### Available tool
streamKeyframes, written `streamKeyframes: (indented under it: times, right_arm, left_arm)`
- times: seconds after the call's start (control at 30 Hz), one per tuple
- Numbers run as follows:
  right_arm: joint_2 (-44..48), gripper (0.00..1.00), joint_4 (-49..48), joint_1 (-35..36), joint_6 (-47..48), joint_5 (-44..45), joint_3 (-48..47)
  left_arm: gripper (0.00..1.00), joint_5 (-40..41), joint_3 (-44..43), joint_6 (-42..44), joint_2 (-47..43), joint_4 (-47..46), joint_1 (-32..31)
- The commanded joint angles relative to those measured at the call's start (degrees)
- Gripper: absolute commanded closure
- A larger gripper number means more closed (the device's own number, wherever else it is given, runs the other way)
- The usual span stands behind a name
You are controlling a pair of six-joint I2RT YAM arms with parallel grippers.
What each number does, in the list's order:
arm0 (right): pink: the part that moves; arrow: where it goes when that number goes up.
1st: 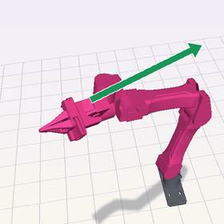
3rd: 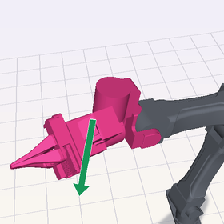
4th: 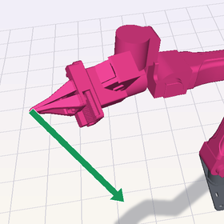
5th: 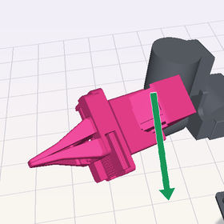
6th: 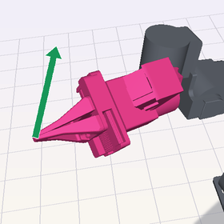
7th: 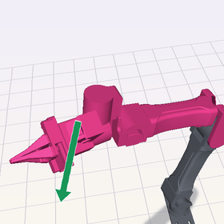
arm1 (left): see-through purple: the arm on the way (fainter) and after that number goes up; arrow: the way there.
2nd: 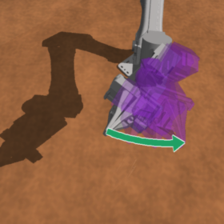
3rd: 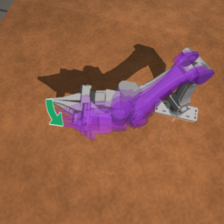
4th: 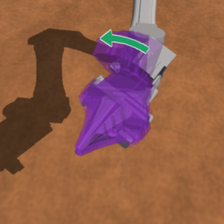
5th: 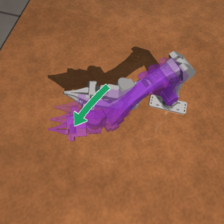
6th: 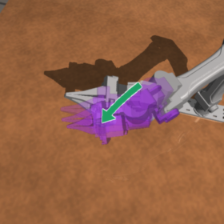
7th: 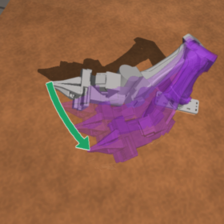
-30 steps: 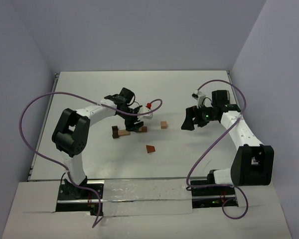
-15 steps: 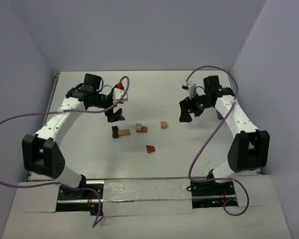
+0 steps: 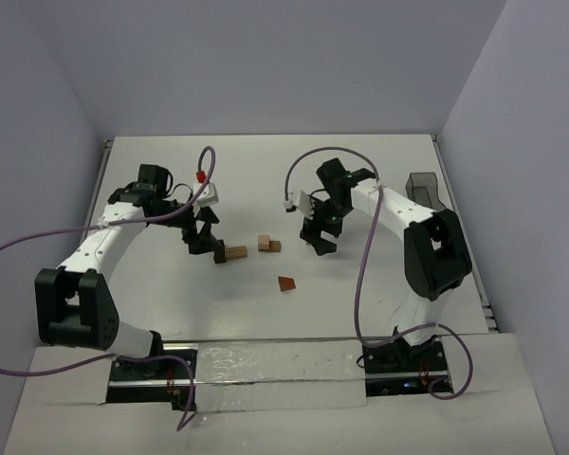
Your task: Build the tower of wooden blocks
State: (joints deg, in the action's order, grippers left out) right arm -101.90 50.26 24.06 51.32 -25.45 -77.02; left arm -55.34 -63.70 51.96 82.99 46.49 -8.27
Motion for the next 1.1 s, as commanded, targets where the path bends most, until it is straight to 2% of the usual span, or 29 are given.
streamKeyframes:
  times: [0.0, 0.2, 0.4, 0.67, 0.83, 1.07]
  right_arm:
    - [-2.43, 0.06, -5.17, 2.28, 5.15, 5.04, -0.49]
    - [-5.7, 0.06, -6.05, 2.49, 6.36, 6.11, -3.51]
    - [-7.25, 0.08, -6.72, 2.66, 9.32, 5.89, -4.21]
    - [-7.85, 0.16, -7.14, 2.75, 11.99, 2.09, -4.3]
    - [-8.61, 0.24, -7.58, 2.88, 13.13, 1.98, -4.23]
    - [-9.39, 0.28, -8.31, 3.58, 13.92, 3.02, -3.32]
  left_arm:
    - [0.03, -4.39, 1.65, -0.86, -2.84, -3.3, 0.05]
    - [0.02, -4.78, 2.2, 0.42, -2.5, -2.85, 0.01]
    - [0.02, -4.42, 4.08, -1.39, -3.86, -6.31, 0.01]
    - [0.02, -3.9, 4.48, -5.66, -4.83, -10.32, -0.37]
    - [0.02, -3.41, 3.46, -8.01, -4.96, -12.52, -1.02]
    - [0.02, -0.02, 4.74, -12.71, -3.76, -17.59, -3.92]
